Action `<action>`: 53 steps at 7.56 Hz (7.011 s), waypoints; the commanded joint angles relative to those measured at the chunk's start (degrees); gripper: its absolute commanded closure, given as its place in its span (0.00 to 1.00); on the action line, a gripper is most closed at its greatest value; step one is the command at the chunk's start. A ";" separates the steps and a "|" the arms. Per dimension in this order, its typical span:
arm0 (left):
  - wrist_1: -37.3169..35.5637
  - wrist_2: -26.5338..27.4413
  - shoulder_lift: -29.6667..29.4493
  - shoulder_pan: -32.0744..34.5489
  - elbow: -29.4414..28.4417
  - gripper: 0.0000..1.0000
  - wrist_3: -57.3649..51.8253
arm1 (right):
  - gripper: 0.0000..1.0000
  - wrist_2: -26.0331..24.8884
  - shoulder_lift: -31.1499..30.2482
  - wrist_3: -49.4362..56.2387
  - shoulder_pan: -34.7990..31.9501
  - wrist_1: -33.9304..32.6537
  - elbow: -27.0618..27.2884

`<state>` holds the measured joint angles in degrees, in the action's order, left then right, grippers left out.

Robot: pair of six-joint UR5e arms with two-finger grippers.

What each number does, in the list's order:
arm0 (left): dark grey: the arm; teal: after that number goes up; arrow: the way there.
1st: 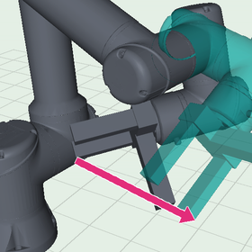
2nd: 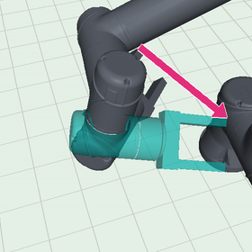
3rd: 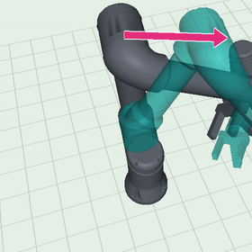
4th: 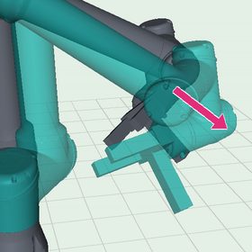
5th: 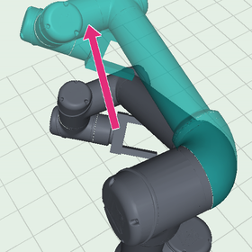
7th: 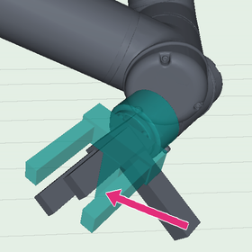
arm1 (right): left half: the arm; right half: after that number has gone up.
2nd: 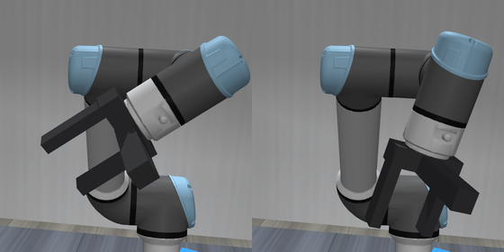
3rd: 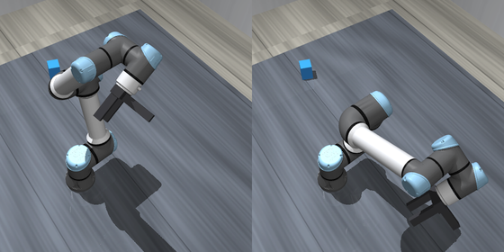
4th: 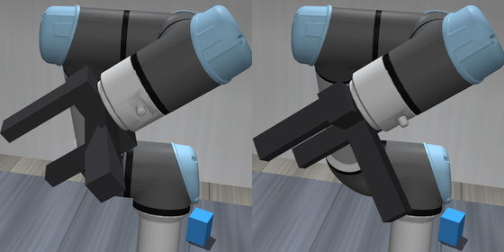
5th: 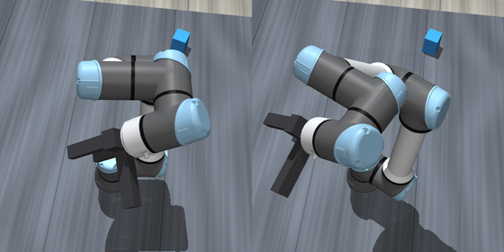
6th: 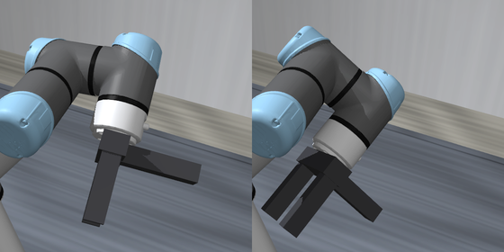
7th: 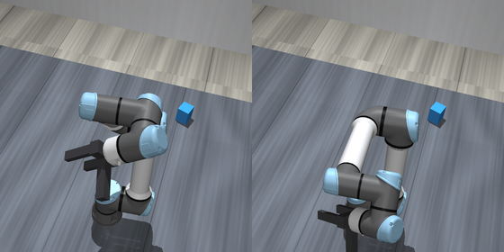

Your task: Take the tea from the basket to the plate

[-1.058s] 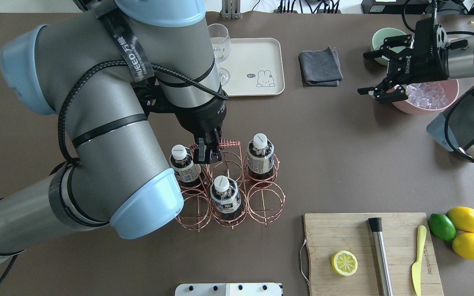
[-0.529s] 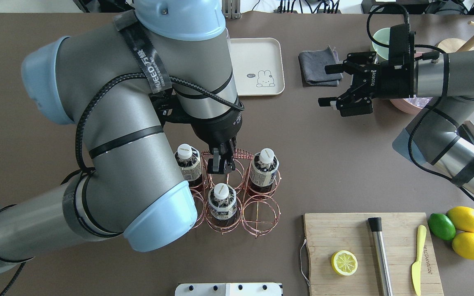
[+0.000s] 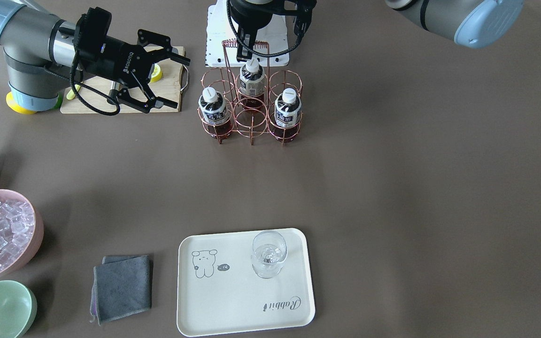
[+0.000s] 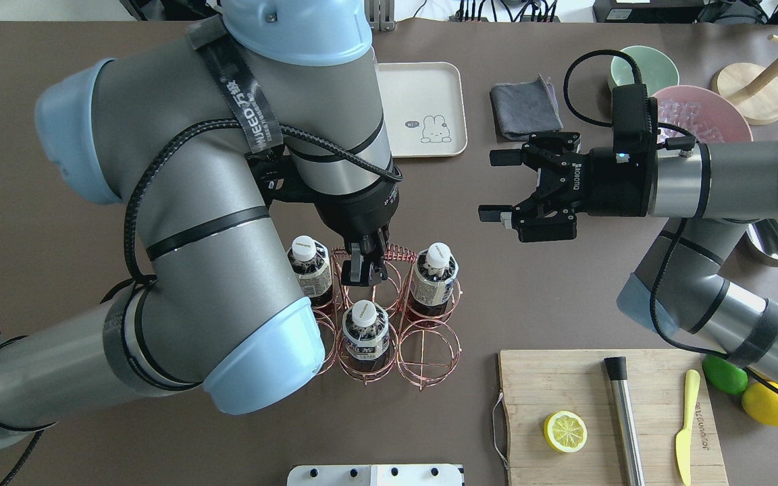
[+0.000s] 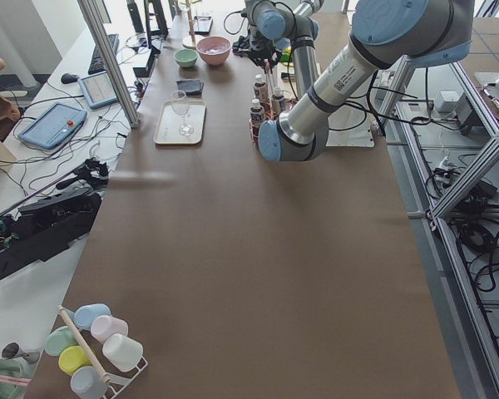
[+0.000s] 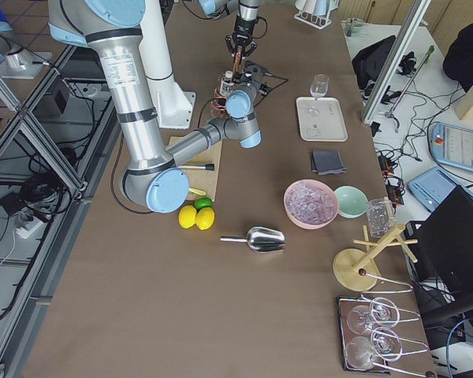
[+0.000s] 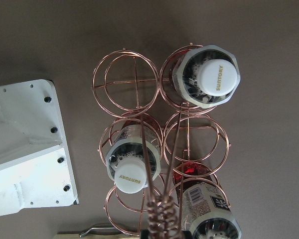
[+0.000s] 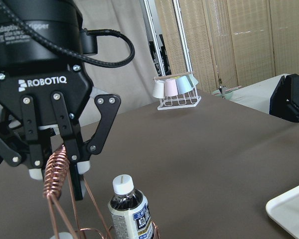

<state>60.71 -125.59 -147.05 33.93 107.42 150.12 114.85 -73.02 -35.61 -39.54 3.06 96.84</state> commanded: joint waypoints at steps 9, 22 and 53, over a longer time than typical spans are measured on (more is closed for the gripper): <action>-0.24 -0.09 0.09 0.00 -0.72 1.00 -0.09 | 0.06 -9.03 -1.25 16.54 11.76 -0.86 -3.15; -0.50 -0.18 0.01 0.09 -0.46 1.00 -0.09 | 1.00 -6.41 0.95 12.15 6.24 -5.33 -0.62; -12.06 4.02 14.95 39.90 -16.07 1.00 -52.03 | 0.00 -29.78 22.57 7.05 -4.06 -6.40 -33.29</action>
<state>42.41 -124.61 -132.06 72.94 97.08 98.71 84.98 -50.43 -28.56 -43.61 -3.34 63.29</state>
